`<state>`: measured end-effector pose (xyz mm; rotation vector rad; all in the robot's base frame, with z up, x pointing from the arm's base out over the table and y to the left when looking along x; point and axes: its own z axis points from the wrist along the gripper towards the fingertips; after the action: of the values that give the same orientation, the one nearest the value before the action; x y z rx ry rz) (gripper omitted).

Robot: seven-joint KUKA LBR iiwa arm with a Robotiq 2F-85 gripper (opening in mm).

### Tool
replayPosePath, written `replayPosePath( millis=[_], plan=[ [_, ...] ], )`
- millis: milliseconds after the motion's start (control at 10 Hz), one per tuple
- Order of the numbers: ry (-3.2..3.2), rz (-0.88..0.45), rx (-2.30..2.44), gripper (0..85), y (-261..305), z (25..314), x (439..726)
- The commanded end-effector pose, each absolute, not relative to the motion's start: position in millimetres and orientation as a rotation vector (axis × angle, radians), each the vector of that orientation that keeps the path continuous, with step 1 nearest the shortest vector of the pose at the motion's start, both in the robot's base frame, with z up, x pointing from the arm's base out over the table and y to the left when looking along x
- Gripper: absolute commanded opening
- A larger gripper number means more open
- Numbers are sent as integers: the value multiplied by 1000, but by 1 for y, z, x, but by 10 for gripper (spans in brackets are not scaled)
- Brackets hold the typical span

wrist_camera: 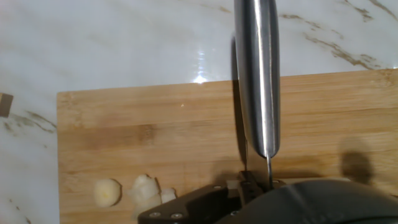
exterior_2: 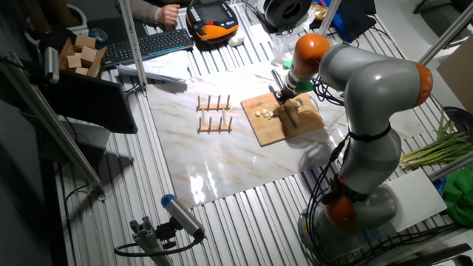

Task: Chop the scallions

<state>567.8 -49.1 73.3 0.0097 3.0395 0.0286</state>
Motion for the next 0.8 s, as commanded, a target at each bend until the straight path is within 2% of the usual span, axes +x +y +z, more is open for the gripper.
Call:
replayPosePath(
  millis=[0,700],
  plan=[
    [3037,26,7,0,-50,71,567],
    [3025,33,3,0,-53,57,561]
  ],
)
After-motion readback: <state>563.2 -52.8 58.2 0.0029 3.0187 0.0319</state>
